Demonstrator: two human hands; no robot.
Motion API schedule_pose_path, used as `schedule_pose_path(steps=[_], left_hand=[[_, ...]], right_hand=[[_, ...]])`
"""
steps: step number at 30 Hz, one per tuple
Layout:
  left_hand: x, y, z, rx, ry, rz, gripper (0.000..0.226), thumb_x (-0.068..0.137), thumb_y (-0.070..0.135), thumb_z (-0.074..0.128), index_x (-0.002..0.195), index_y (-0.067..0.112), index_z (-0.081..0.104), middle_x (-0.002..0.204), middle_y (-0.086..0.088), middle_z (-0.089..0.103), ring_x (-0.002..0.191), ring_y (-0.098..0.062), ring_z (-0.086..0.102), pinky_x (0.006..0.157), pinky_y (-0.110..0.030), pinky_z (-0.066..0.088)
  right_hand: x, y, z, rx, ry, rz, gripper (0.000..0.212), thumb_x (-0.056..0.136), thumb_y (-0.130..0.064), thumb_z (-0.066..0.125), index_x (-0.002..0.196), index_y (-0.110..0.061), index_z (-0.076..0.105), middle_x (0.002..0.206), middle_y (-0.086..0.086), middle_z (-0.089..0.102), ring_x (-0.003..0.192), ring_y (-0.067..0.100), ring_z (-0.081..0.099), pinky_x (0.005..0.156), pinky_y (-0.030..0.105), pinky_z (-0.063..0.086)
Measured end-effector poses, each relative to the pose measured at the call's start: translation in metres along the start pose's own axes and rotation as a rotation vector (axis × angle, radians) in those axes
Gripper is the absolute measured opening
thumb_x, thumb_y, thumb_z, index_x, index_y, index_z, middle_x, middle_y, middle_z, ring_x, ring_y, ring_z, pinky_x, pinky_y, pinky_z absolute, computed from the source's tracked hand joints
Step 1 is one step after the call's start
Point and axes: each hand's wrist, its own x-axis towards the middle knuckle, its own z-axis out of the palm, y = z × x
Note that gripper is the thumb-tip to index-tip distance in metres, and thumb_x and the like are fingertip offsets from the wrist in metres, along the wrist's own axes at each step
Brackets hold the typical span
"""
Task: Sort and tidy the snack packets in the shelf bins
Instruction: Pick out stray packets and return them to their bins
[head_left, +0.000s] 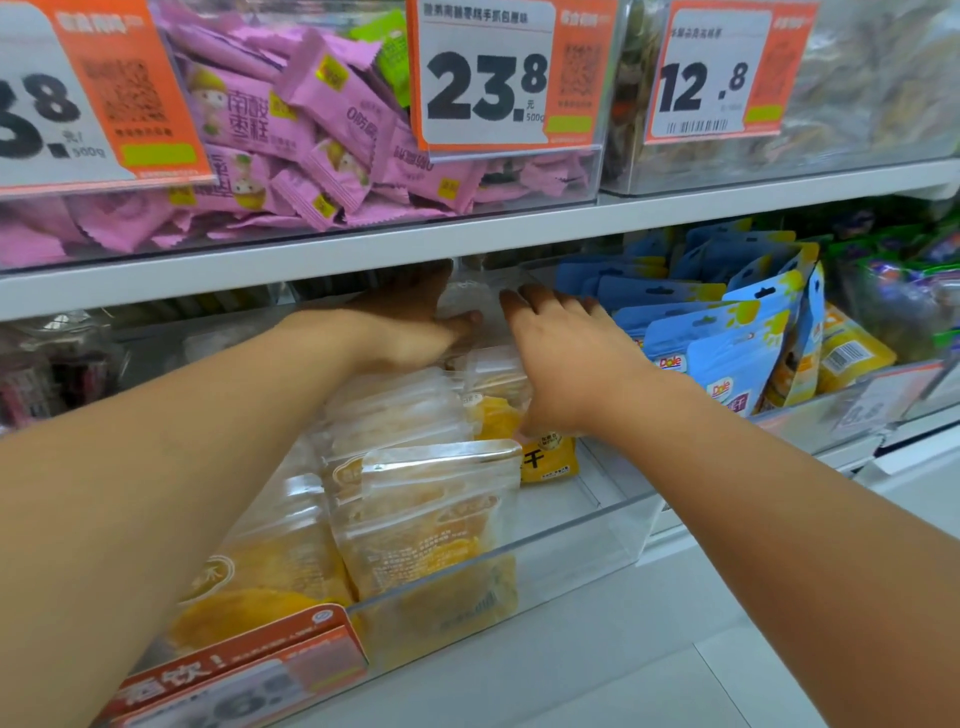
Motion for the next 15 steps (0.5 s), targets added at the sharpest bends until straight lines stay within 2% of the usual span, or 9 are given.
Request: schedule_pose_path(steps=[1, 3, 7, 9, 10, 13, 14, 15], left_hand=[[0.002, -0.002, 0.000, 0.020, 0.024, 0.016, 0.071, 0.101, 0.061, 0.030, 0.160, 0.029, 0.006, 0.168, 0.001, 0.004, 0.154, -0.024, 0.010, 0.122, -0.036, 0.013], [0.013, -0.003, 0.000, 0.017, 0.043, 0.006, 0.064, 0.104, 0.057, 0.022, 0.160, 0.028, 0.012, 0.168, 0.001, 0.005, 0.154, -0.023, 0.009, 0.123, -0.036, 0.010], [0.032, 0.008, 0.005, 0.044, 0.007, 0.070, 0.045, 0.108, 0.039, 0.026, 0.149, 0.029, 0.043, 0.163, -0.003, 0.027, 0.147, -0.026, 0.029, 0.120, -0.036, 0.023], [0.036, 0.010, 0.008, 0.104, 0.058, 0.087, 0.034, 0.107, 0.032, 0.039, 0.133, 0.025, 0.061, 0.147, -0.006, 0.050, 0.129, -0.029, 0.049, 0.111, -0.038, 0.038], [0.038, 0.010, 0.007, 0.125, 0.078, 0.065, 0.028, 0.104, 0.029, 0.047, 0.123, 0.021, 0.066, 0.135, -0.007, 0.058, 0.118, -0.029, 0.056, 0.104, -0.039, 0.044], [0.045, -0.010, -0.001, 0.189, 0.052, -0.019, 0.024, 0.094, 0.034, 0.059, 0.102, 0.012, 0.066, 0.116, -0.014, 0.065, 0.104, -0.033, 0.062, 0.098, -0.044, 0.049], [0.044, -0.018, -0.005, 0.186, 0.019, -0.049, 0.027, 0.090, 0.037, 0.061, 0.101, 0.013, 0.067, 0.114, -0.012, 0.066, 0.103, -0.032, 0.062, 0.098, -0.045, 0.049], [0.042, -0.026, -0.007, 0.157, -0.002, -0.050, 0.028, 0.089, 0.037, 0.060, 0.103, 0.015, 0.070, 0.116, -0.009, 0.067, 0.104, -0.029, 0.062, 0.099, -0.045, 0.049]], right_hand=[[-0.001, 0.000, -0.002, 0.008, 0.000, 0.000, 0.125, 0.058, -0.055, 0.089, 0.153, -0.014, 0.019, 0.153, 0.011, 0.032, 0.140, 0.033, 0.034, 0.119, 0.053, 0.024], [-0.001, -0.001, -0.005, 0.008, -0.015, 0.019, 0.120, 0.058, -0.058, 0.087, 0.149, -0.013, 0.025, 0.148, 0.011, 0.040, 0.137, 0.032, 0.039, 0.118, 0.053, 0.024], [0.006, -0.003, -0.006, 0.011, -0.149, 0.085, 0.113, 0.061, -0.058, 0.087, 0.146, -0.008, 0.031, 0.143, 0.014, 0.045, 0.135, 0.034, 0.040, 0.117, 0.050, 0.024], [0.012, -0.004, -0.008, -0.001, -0.220, 0.069, 0.108, 0.063, -0.056, 0.087, 0.146, -0.012, 0.033, 0.144, 0.011, 0.046, 0.138, 0.035, 0.038, 0.118, 0.051, 0.023], [0.014, -0.004, -0.009, 0.001, -0.234, 0.052, 0.106, 0.063, -0.054, 0.088, 0.146, -0.016, 0.034, 0.142, 0.010, 0.049, 0.136, 0.034, 0.041, 0.116, 0.052, 0.026], [0.020, -0.003, -0.006, 0.017, -0.143, -0.032, 0.094, 0.060, -0.047, 0.092, 0.140, -0.029, 0.047, 0.128, 0.000, 0.062, 0.118, 0.027, 0.058, 0.098, 0.045, 0.047], [0.021, -0.002, -0.003, 0.013, -0.091, -0.061, 0.096, 0.057, -0.047, 0.093, 0.140, -0.034, 0.046, 0.130, -0.002, 0.061, 0.119, 0.026, 0.058, 0.098, 0.045, 0.048], [0.021, 0.000, -0.001, 0.001, -0.046, -0.072, 0.103, 0.055, -0.048, 0.093, 0.143, -0.038, 0.041, 0.136, -0.002, 0.057, 0.125, 0.027, 0.054, 0.106, 0.049, 0.043]])
